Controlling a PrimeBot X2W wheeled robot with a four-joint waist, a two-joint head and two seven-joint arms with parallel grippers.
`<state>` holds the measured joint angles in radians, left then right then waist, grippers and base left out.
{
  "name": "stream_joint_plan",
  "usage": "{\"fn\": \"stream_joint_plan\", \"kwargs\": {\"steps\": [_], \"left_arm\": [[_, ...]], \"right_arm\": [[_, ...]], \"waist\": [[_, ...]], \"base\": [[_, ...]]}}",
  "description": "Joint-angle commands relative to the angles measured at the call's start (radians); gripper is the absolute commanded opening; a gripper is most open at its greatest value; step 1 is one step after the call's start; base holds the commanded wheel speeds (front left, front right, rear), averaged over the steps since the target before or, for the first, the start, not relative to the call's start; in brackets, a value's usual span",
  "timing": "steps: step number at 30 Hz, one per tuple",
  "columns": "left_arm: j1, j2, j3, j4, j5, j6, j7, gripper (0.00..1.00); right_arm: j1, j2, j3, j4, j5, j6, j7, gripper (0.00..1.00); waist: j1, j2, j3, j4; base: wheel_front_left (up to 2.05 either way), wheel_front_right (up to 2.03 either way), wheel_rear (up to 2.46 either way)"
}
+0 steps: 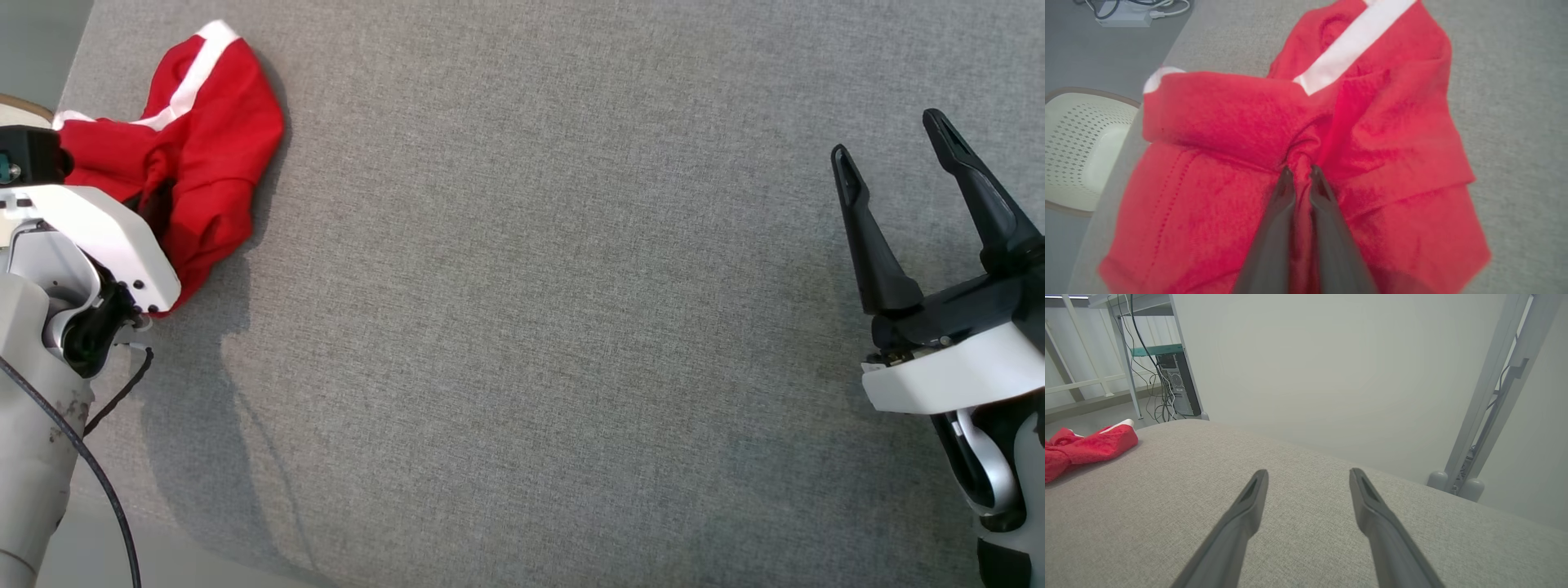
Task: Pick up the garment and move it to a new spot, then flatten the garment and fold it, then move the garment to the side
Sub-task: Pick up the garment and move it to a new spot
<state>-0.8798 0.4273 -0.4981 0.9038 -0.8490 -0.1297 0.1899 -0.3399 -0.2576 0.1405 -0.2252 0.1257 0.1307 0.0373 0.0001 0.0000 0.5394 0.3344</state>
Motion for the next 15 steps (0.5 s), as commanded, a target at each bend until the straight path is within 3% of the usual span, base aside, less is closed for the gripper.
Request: {"fn": "stream_joint_plan", "kwargs": {"steps": [1,15], "left_arm": [[-0.020,0.014,-0.007,0.005,-0.005,-0.001,-0.019,0.00],[-0.043,0.067,-0.029,0.009,-0.016,-0.001,-0.306,0.00]], "right_arm": [[-0.003,0.000,-0.002,0.003,-0.001,0.000,-0.009,1.00],[-0.002,0.046,0.003,0.100,0.024,0.000,-0.097,1.00]], "waist": [[-0.0001,0.0000,-0.007,0.002],[-0.0001,0.0000,-0.136,-0.021]], "base": [[0.00,0.00,0.00],[0.00,0.00,0.00]]}}
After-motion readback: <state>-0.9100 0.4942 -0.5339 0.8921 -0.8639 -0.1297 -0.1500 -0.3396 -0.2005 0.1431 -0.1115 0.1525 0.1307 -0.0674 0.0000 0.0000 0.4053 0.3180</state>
